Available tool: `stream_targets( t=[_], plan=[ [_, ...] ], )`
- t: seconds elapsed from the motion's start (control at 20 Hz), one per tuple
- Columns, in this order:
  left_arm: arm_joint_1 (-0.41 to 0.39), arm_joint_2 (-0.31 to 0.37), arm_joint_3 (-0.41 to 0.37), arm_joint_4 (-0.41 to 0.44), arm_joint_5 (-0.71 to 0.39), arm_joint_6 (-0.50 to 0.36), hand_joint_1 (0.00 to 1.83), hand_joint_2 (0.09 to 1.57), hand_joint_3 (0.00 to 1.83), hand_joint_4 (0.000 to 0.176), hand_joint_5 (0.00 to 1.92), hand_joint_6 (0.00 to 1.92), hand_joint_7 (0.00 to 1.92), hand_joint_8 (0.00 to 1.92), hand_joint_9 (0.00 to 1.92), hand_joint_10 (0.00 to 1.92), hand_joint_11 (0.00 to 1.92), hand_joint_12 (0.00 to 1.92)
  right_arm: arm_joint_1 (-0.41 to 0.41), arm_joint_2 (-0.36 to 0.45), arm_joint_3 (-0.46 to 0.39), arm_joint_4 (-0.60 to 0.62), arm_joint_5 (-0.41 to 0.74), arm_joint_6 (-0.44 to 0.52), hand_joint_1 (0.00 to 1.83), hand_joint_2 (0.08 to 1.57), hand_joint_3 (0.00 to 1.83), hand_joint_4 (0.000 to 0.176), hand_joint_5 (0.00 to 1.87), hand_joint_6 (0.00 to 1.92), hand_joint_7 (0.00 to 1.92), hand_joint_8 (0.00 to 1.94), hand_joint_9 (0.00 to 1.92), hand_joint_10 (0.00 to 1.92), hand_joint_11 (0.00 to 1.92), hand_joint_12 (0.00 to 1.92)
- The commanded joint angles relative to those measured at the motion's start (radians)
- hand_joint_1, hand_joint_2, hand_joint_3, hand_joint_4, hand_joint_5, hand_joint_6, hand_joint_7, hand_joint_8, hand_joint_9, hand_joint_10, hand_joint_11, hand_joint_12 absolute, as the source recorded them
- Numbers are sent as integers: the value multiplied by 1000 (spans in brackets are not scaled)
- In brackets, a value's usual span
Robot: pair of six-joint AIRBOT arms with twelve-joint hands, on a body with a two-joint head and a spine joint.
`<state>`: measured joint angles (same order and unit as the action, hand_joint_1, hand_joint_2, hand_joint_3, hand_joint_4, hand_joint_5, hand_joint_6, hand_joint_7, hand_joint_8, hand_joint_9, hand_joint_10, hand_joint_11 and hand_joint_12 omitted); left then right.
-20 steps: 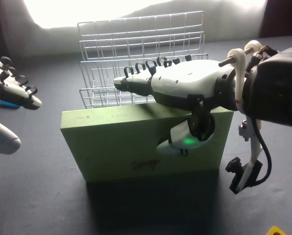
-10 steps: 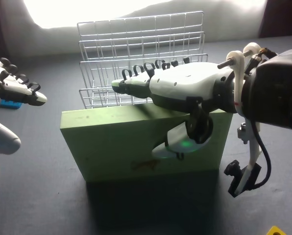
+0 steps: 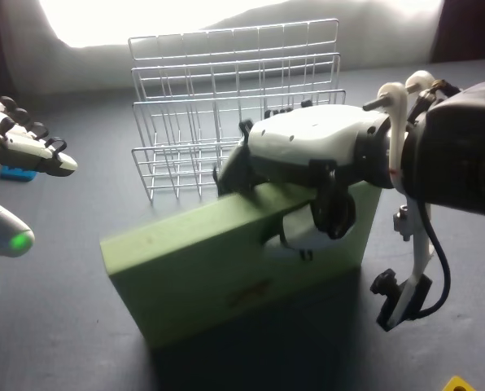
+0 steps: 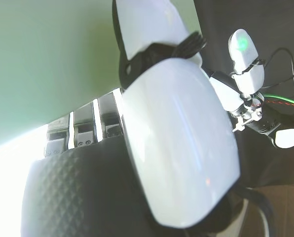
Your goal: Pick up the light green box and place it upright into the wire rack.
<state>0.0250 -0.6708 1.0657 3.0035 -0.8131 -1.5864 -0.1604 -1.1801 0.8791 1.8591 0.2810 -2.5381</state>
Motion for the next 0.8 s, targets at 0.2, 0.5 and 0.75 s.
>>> stream_targets(
  t=[0.2,0.5,0.75],
  plan=[
    [-10,-3,5,8,66,3,0,1152,0,59,54,5,122,4,132,7,0,819,2,3,-3,-23,-25,-5,1241,1158,1,0,1033,779,789,1478,627,1531,404,1793],
    [-10,-3,4,8,66,3,0,1165,3,42,118,16,184,8,171,13,0,687,39,17,-10,-22,-16,-3,1238,1145,5,0,991,837,873,1365,687,1406,427,1737],
    [-11,-3,4,8,66,3,0,1180,3,35,98,0,142,0,155,0,0,733,130,56,-42,-23,-1,-2,1240,1164,3,0,1014,792,781,1498,614,1523,341,1812]
  ],
)
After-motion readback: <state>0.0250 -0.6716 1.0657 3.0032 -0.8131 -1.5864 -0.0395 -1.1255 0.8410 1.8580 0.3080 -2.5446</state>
